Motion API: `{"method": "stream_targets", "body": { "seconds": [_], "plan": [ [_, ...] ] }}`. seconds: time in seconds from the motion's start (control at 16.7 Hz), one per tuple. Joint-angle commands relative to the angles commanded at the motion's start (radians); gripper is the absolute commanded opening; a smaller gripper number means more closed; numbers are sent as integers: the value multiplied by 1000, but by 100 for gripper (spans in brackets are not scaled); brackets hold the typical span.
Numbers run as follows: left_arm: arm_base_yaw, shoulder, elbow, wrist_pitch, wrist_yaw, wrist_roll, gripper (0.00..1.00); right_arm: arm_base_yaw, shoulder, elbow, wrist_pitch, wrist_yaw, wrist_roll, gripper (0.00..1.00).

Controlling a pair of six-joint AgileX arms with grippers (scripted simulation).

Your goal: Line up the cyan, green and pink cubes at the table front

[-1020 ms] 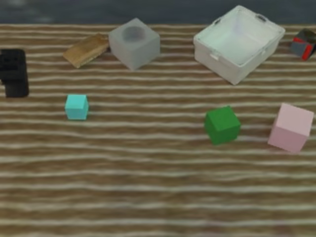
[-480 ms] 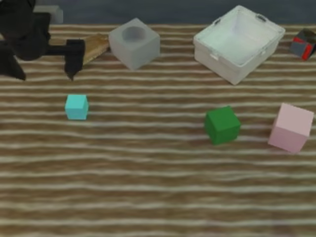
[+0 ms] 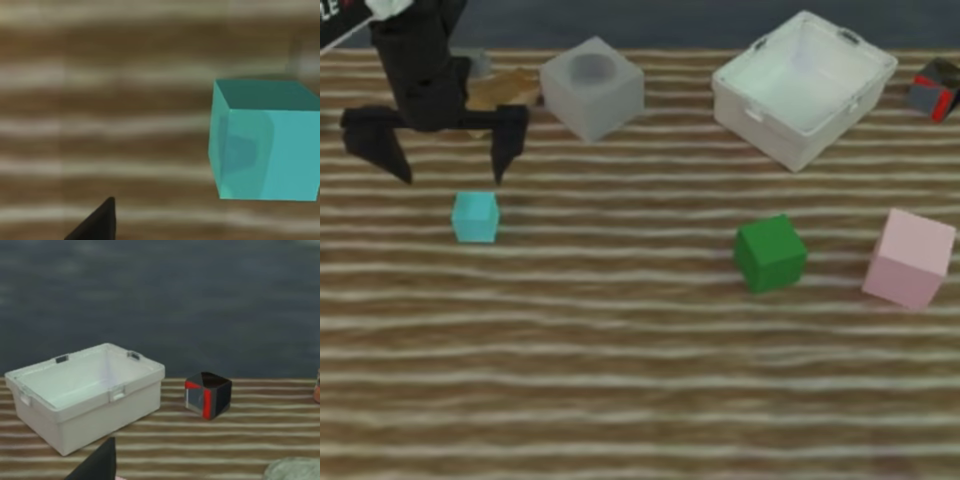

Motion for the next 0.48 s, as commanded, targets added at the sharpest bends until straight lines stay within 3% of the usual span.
{"method": "stream_targets", "body": {
  "seconds": [0.48],
  "plan": [
    [3,13,-33,40,0,3,100,0,0,0,0,0,0,100]
  ]
}}
